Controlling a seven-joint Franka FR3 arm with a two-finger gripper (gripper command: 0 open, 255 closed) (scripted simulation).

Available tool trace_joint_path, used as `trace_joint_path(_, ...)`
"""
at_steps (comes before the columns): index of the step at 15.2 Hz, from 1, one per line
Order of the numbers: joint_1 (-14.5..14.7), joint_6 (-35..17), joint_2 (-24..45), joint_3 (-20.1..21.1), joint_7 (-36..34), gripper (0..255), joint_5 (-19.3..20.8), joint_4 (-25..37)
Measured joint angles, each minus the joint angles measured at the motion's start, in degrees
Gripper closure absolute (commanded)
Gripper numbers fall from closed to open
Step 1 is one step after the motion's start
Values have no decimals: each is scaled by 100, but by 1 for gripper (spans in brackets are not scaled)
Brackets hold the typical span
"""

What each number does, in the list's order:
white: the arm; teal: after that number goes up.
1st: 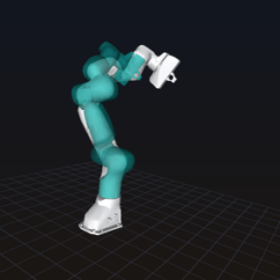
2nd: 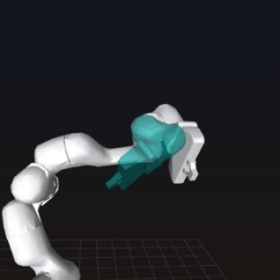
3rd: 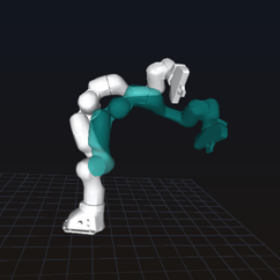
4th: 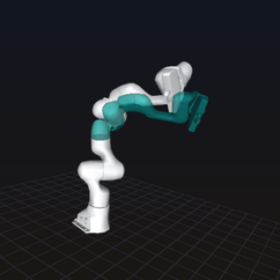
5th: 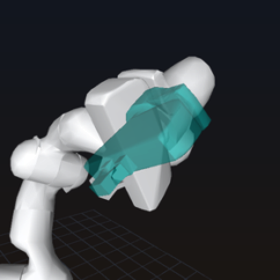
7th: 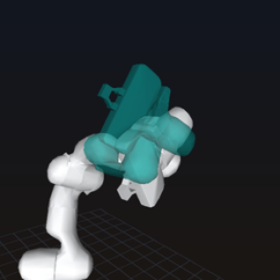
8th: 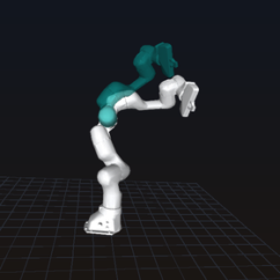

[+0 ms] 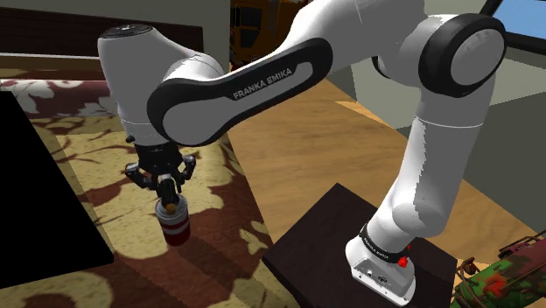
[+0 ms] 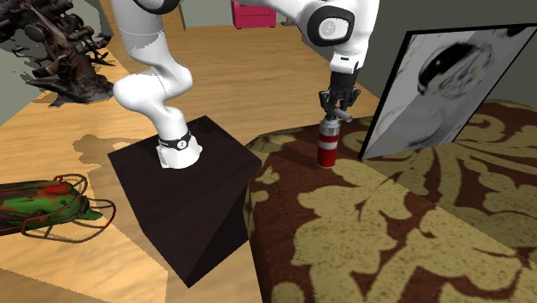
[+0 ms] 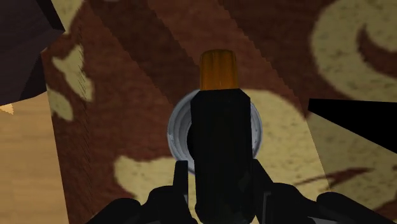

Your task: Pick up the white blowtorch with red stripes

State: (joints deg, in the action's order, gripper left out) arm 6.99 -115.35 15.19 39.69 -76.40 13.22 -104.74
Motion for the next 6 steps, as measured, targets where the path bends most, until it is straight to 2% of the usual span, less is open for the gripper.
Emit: trace_joint_path(6,-39,358,-185,51,102,255,-152,223)
